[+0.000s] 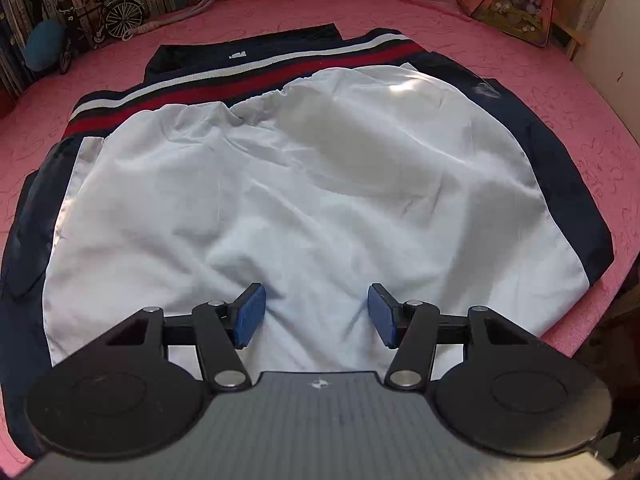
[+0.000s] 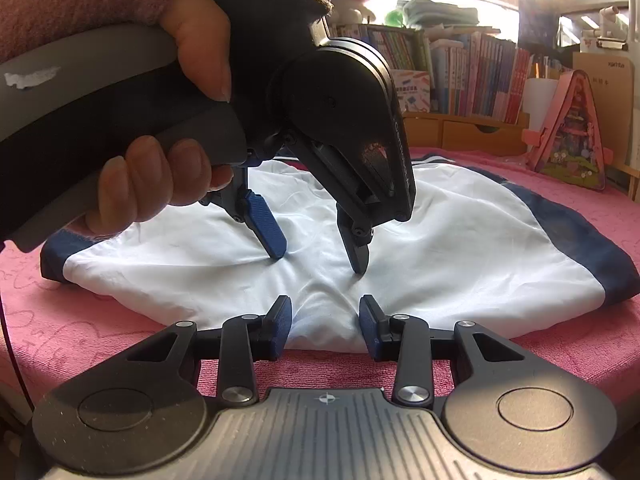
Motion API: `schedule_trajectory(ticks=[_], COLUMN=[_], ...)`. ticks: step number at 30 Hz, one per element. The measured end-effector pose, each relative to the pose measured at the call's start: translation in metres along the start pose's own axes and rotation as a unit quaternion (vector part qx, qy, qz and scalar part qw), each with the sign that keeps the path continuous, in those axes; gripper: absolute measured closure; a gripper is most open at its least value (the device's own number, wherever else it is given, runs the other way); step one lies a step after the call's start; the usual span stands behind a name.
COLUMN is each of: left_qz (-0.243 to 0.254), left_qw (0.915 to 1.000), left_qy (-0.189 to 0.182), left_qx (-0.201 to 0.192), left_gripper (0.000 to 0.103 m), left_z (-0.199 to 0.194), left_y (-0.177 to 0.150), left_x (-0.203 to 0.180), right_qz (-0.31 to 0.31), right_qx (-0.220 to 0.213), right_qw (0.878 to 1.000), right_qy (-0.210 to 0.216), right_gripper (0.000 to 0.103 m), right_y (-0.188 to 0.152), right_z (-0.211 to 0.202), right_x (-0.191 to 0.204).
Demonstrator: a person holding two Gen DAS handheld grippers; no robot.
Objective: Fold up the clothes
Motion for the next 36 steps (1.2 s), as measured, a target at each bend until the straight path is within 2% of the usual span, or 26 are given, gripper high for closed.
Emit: schedule_trajectory(ticks=[2,4,12,15,17,22,24,26,28,31,34,36], left_qz=[0.004,-0.004,-0.066,-0.107,-0.116,-0.1,-0.095,-0.097,-0.096,-0.096,-0.112,-0.125], left_qw=[0.9998,0.9995,0.9955,0.9922,0.9915,0.9918,0.991,0.989,0.9849,0.9743,0.9606,0.9519], left_qy=[0.007,0.011,0.032,0.019,0.011,0.012,0.016,0.018,0.012,0.012,0.024,0.031], left_qx=[-0.016,-0.028,-0.06,-0.061,-0.058,-0.08,-0.093,-0.11,-0.144,-0.203,-0.253,-0.278], left_gripper=[0.06,0.064,0.064,0.067,0.067,0.066,0.066,0.065,0.061,0.051,0.051,0.05], left_z=[0.004,0.011,0.035,0.039,0.04,0.036,0.03,0.019,0.0,-0.033,-0.056,-0.064], left_y=[0.011,0.025,0.094,0.111,0.114,0.107,0.103,0.096,0.084,0.058,0.019,-0.012], left_x=[0.0,0.003,0.03,0.043,0.046,0.044,0.045,0.045,0.042,0.038,0.029,0.017], right_qz=[-0.001,-0.002,-0.007,-0.01,-0.012,-0.013,-0.004,0.034,0.081,0.115,0.147,0.18], right_qx=[-0.001,-0.001,-0.005,-0.008,-0.009,-0.014,-0.023,-0.032,-0.045,-0.079,-0.095,-0.09], right_qw=[1.0,1.0,1.0,1.0,1.0,1.0,0.999,0.995,0.99,0.988,0.984,0.979], right_qy=[-0.001,-0.001,-0.004,-0.004,-0.003,0.008,0.036,0.085,0.103,0.066,0.02,-0.004], right_gripper=[0.065,0.065,0.065,0.065,0.065,0.064,0.062,0.062,0.058,0.055,0.053,0.053], right_y=[0.0,0.0,-0.003,-0.004,-0.005,-0.005,-0.006,-0.005,-0.002,0.002,0.002,-0.002], right_z=[0.0,0.0,-0.003,-0.004,-0.005,-0.006,-0.006,-0.01,-0.018,-0.032,-0.04,-0.042], right_x=[0.0,0.0,0.002,0.002,0.002,0.0,-0.005,-0.019,-0.04,-0.077,-0.117,-0.145])
Point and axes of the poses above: each gripper's, at about its wrist camera, not at the fingertips, and z roughly the way its jaws point, x to its left, y to its top, the point moved 9 cm from there along z, roughly the way its jaws point, and after that the axes turned 8 degrees about x, right-handed, at the moved point
